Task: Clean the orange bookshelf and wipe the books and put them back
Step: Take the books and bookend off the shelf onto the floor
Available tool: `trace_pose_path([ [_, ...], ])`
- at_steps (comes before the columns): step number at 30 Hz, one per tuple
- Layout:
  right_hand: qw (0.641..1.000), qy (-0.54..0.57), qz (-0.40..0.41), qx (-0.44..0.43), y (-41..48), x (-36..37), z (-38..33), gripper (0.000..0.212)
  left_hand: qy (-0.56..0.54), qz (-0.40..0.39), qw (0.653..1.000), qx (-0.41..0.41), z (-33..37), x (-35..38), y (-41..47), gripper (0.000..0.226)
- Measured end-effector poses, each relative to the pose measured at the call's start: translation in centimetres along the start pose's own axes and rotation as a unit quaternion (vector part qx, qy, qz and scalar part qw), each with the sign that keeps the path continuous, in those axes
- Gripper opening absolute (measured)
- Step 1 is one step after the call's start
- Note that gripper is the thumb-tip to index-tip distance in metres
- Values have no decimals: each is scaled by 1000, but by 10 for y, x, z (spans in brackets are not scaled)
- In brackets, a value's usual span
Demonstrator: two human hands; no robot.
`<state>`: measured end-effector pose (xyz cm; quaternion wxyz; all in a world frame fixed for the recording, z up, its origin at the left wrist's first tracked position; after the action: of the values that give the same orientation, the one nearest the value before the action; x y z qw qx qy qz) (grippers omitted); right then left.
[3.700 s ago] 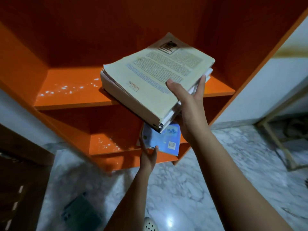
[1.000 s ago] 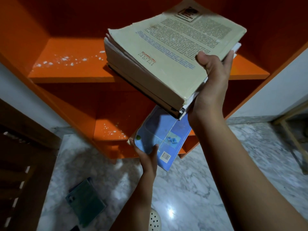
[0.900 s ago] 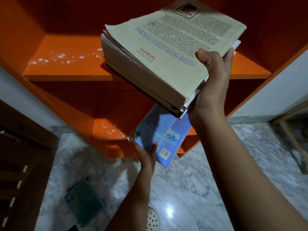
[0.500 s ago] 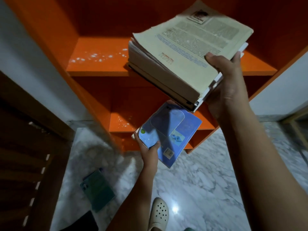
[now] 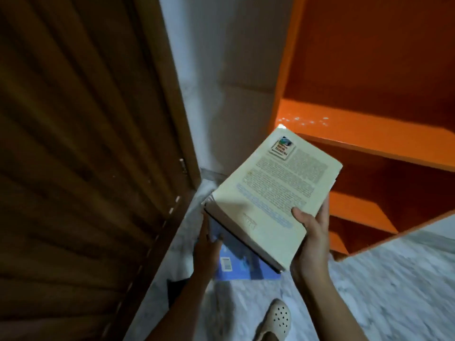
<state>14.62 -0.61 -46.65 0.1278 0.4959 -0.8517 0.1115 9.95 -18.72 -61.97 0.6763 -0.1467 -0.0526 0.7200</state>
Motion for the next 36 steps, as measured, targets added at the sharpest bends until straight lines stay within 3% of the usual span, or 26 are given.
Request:
trace_pose_path([
  [3,996,8,-44,71,-10,34,41,62,64,61,995,52,-9,-68,-6,82],
  [8,979,-42,-87,181,-7,57,123,61,62,132,989,15,-47,-150,-16,53],
  [11,961,-92,-116,233,4,50,181,59,43,192,980,-44,-79,-171,-19,64],
  [17,928,-168,-140,301,25,0,297,54,74,259,963,25,-145,-175,-17,68],
  [20,922,-175,-152,308,34,-33,357,54,94,277,952,87,-174,-168,-10,63],
  [25,925,-191,-165,283,49,-72,453,51,57,316,941,108,-223,-151,5,62],
  [29,929,-181,-200,255,65,-81,522,55,109,353,920,133,-258,-143,21,62],
  [32,920,-193,-237,244,76,-86,572,53,121,350,919,135,-281,-142,40,59],
  [36,912,-216,-254,240,81,-96,627,64,84,336,917,198,-309,-138,53,58],
])
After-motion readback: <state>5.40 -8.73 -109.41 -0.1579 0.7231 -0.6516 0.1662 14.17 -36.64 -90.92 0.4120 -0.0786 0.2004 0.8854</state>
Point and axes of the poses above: each hand's wrist, its own y-axis towards the middle knuckle, its own x-axis out of the palm, z = x × y, the point moved 3 cm from there along y, towards the middle knuckle, and after that the axes turned 13 degrees about -y, right-handed, at the moved point
